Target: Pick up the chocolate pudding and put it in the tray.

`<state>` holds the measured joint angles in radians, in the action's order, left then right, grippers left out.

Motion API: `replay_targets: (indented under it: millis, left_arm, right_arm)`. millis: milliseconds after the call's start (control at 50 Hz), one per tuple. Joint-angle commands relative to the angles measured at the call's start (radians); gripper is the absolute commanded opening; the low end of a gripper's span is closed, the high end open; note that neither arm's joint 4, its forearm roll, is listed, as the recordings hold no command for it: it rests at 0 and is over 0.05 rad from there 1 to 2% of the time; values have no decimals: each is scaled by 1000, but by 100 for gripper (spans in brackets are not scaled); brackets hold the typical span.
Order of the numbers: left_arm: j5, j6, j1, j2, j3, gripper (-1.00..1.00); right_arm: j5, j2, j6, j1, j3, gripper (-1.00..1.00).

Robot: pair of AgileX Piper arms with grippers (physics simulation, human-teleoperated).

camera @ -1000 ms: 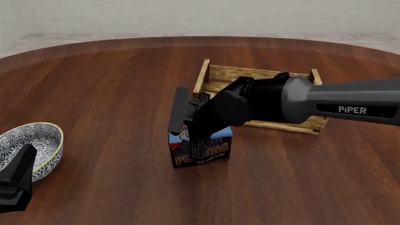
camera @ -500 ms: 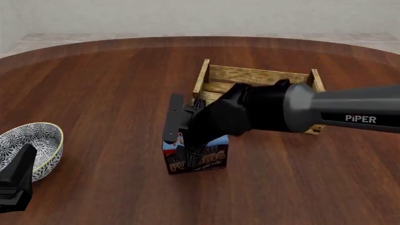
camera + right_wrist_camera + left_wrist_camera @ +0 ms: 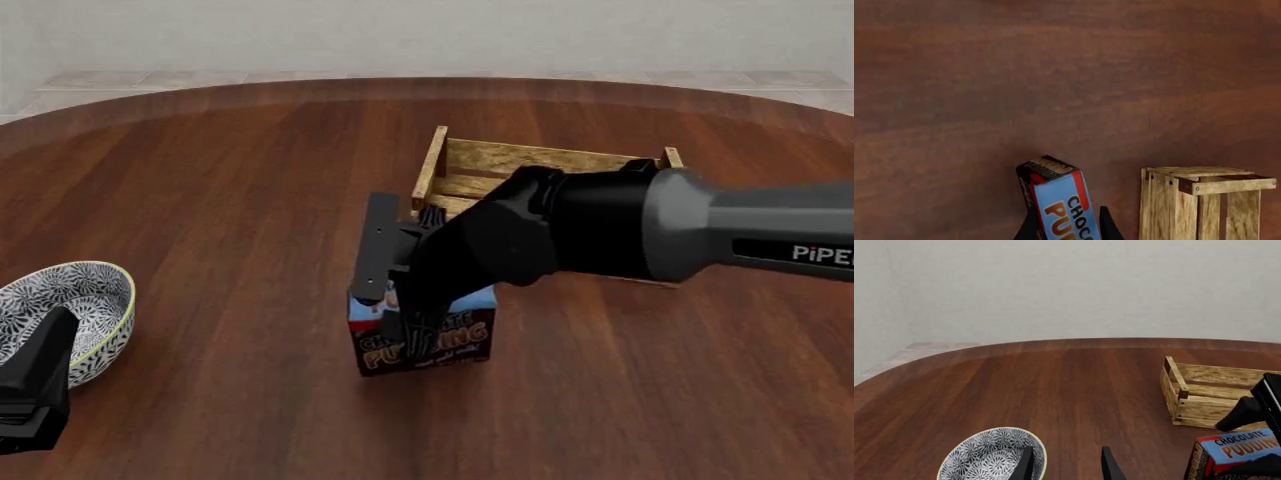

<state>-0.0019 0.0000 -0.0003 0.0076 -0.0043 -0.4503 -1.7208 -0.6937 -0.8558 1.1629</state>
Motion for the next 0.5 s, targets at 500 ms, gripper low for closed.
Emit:
replay_targets:
  millis: [500]
  left_arm:
    - [0,0,0,0,0,100]
  right_arm:
    - [-141,116,-257,262,157,-100]
